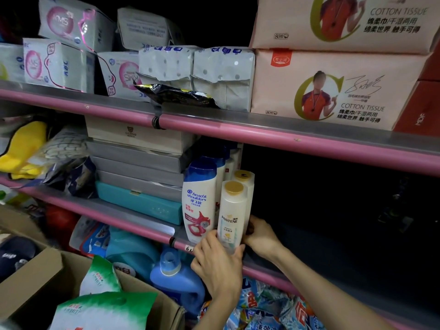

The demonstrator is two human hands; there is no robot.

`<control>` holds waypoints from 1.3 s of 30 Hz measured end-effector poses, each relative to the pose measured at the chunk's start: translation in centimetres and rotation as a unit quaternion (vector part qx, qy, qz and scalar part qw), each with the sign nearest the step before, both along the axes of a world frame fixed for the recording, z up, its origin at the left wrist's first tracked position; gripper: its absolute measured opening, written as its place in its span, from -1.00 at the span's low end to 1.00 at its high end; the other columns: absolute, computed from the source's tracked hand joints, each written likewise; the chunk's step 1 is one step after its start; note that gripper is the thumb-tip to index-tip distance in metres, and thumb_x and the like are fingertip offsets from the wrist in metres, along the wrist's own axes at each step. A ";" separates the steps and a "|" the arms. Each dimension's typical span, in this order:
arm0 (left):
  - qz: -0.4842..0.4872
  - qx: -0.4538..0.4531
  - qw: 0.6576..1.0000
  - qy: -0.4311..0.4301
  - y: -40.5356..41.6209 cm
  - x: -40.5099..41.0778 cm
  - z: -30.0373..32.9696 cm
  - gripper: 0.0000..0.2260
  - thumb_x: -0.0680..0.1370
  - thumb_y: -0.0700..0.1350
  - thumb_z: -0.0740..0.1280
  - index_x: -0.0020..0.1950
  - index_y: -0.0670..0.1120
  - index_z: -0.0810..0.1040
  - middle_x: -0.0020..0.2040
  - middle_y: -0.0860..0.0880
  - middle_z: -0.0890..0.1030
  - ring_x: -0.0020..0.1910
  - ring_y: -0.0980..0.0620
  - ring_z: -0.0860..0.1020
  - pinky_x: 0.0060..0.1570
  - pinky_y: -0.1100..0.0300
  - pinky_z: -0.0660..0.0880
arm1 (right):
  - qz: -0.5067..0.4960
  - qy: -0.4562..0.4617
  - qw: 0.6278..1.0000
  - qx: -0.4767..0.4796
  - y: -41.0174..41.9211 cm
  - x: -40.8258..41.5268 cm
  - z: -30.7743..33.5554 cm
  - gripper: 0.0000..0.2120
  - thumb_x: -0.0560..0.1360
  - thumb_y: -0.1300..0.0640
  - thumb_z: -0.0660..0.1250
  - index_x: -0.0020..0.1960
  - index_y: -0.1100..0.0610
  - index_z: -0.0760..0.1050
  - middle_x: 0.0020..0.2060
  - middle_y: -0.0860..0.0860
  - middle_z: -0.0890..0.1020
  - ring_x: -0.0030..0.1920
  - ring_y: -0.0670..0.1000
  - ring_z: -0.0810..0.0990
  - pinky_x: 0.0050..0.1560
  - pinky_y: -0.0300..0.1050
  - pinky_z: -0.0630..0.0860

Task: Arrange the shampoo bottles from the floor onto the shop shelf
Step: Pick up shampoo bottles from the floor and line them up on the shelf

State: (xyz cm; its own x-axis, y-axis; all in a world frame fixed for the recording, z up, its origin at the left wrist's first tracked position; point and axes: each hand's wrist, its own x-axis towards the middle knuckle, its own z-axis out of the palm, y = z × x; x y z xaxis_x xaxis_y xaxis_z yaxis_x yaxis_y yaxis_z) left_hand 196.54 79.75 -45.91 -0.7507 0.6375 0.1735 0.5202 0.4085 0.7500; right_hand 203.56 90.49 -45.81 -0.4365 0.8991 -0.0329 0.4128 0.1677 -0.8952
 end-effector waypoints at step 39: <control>-0.119 0.052 0.978 -0.161 -9.7 0.7 -1.6 -0.80 0.51 -0.14 0.37 0.13 -0.10 0.56 0.08 -0.02 0.63 0.12 0.01 0.55 0.10 0.17 0.44 | -0.104 -0.035 0.993 0.038 -11.1 5.6 4.2 -0.63 0.44 0.21 0.42 0.23 0.12 0.50 0.02 -0.01 0.61 -0.01 -0.05 0.60 -0.03 -0.24 0.51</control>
State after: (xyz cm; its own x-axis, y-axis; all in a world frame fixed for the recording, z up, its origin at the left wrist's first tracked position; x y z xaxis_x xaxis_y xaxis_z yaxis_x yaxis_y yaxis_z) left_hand 197.25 70.01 -47.48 -0.6099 0.7921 0.0259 0.3209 0.2169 0.9220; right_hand 209.15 79.40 -41.57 -0.2396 0.9708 0.0155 0.5067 0.1386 -0.8509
